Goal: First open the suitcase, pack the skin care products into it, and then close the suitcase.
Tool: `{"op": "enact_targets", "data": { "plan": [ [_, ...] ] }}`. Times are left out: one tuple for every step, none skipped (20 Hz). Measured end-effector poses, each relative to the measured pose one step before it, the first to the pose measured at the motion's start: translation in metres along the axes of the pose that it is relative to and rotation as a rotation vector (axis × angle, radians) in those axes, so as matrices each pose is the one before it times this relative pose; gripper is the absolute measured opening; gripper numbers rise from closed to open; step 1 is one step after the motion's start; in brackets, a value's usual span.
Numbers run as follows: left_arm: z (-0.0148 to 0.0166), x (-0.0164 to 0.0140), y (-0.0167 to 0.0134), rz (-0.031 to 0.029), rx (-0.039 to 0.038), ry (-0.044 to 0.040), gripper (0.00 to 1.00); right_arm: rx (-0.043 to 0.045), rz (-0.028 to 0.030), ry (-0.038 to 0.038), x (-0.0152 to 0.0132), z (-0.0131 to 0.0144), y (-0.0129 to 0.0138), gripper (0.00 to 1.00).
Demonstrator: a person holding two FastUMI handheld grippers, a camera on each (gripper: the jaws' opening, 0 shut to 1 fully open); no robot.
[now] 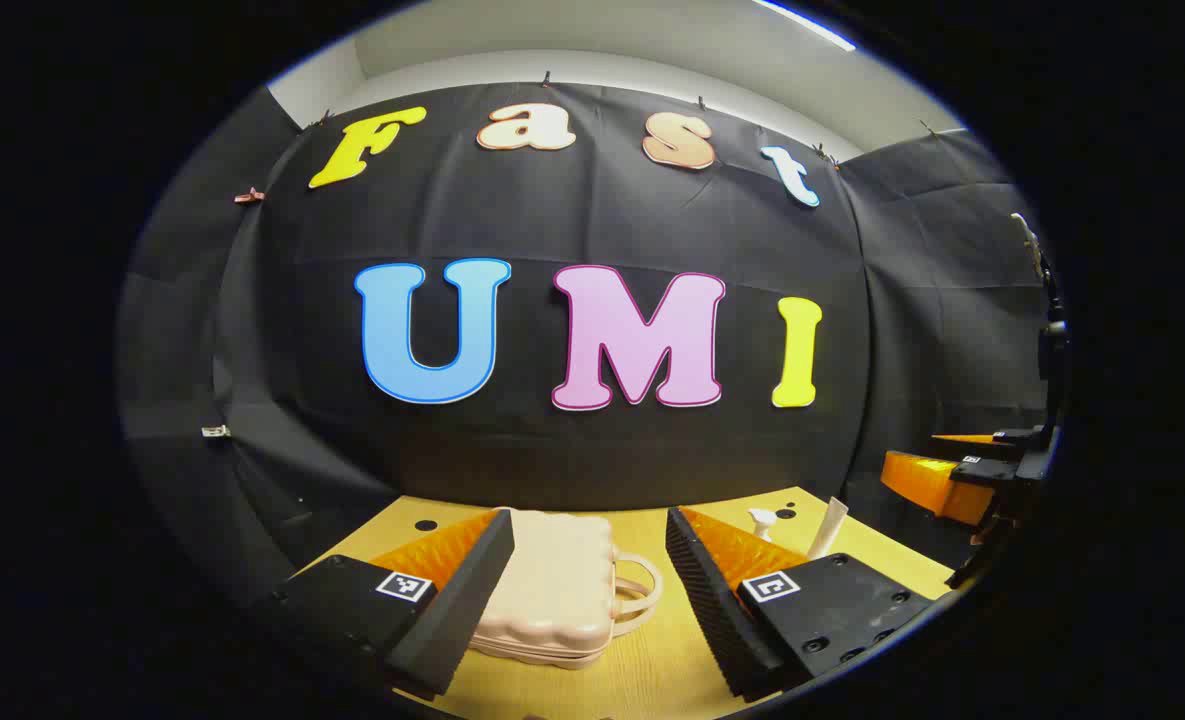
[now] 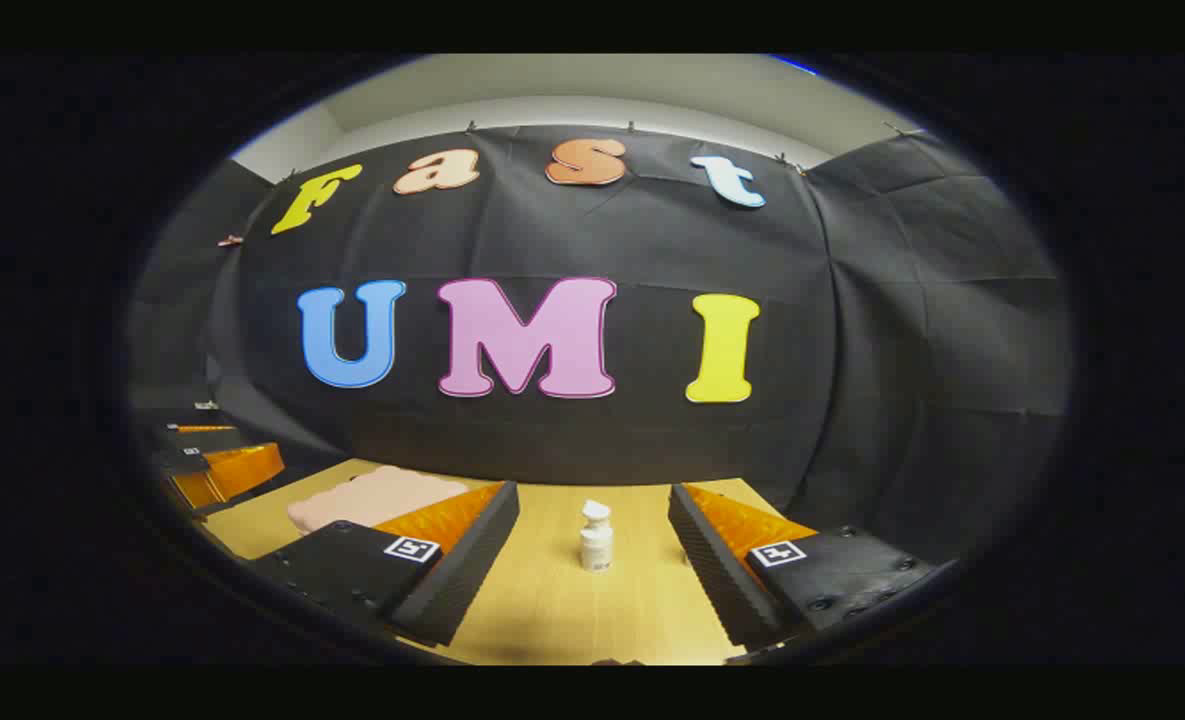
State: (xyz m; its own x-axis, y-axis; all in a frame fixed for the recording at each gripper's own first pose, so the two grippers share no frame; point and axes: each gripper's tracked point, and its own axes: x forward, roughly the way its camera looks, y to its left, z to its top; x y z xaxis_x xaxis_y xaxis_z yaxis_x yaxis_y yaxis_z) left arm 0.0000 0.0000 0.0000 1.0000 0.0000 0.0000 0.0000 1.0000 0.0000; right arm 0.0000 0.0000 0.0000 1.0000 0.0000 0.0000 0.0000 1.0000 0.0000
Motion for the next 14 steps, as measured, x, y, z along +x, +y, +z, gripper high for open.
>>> {"op": "enact_targets", "data": {
  "plan": [
    [0.00137,0.0007,-0.00181,0.00267,0.00549,-0.00685,0.96,0.00154,-0.00406,-0.00136,0.00023,0.00065,-0.00211,0.96],
    [-0.0007,0.00029,-0.00229,-0.0052,0.00374,0.00657,0.97,0.00745,0.0,0.00123,-0.00032,0.00055,-0.00078,0.96],
    [-0.0034,-0.00081,-0.00178,-0.00598,0.00036,0.00605,0.96,0.0065,-0.00297,0.0004,-0.00024,-0.00019,-0.0013,0.96],
    [0.00022,-0.0004,-0.00027,-0.00096,-0.00091,0.00004,0.96,0.00243,-0.00208,-0.00065,0.00002,0.00032,-0.00093,0.96],
    [-0.00059,-0.00047,0.00114,0.00313,-0.00264,0.00284,0.96,-0.00066,-0.00178,0.00001,0.00098,-0.00035,-0.00089,0.96],
    [0.00063,0.00032,0.00108,0.00214,-0.00412,0.00083,0.96,-0.00174,-0.00118,0.00143,-0.0003,-0.00027,-0.00001,0.96],
    [-0.00076,0.00112,-0.00124,-0.00079,-0.00196,0.00032,0.97,-0.00024,0.00117,-0.00138,-0.0012,0.00018,0.00005,0.96],
    [0.00076,0.00084,-0.00027,0.00074,-0.00077,0.00217,0.96,0.00015,-0.00021,-0.00093,-0.0009,0.00036,0.0007,0.96],
    [-0.00004,0.00048,0.0005,-0.00112,-0.0006,-0.00106,0.96,-0.00173,-0.00333,0.00361,0.00042,-0.0024,-0.00013,0.96],
    [0.00206,0.00072,-0.0004,-0.00219,0.00086,-0.0021,0.97,-0.00079,-0.00186,0.00349,-0.0003,-0.00157,-0.00028,0.96],
    [-0.00042,0.00026,-0.00041,-0.00108,0.00179,-0.00221,0.97,0.00109,-0.00027,-0.00367,-0.0005,0.00142,0.00099,0.96],
    [0.00127,0.00037,-0.00026,-0.00331,0.00178,-0.00095,0.97,0.00121,-0.00022,-0.00296,0.00012,0.00124,0.00047,0.97],
    [-0.00128,0.00055,-0.00061,-0.00227,0.00293,0.0004,0.97,-0.0001,0.0001,-0.00089,0.00055,-0.00056,0.00029,0.97],
    [0.00017,-0.00007,0.00042,0.00035,0.00273,0.00112,0.97,-0.00096,-0.00082,0.00171,0.00112,-0.00052,-0.00037,0.96]
  ]
}}
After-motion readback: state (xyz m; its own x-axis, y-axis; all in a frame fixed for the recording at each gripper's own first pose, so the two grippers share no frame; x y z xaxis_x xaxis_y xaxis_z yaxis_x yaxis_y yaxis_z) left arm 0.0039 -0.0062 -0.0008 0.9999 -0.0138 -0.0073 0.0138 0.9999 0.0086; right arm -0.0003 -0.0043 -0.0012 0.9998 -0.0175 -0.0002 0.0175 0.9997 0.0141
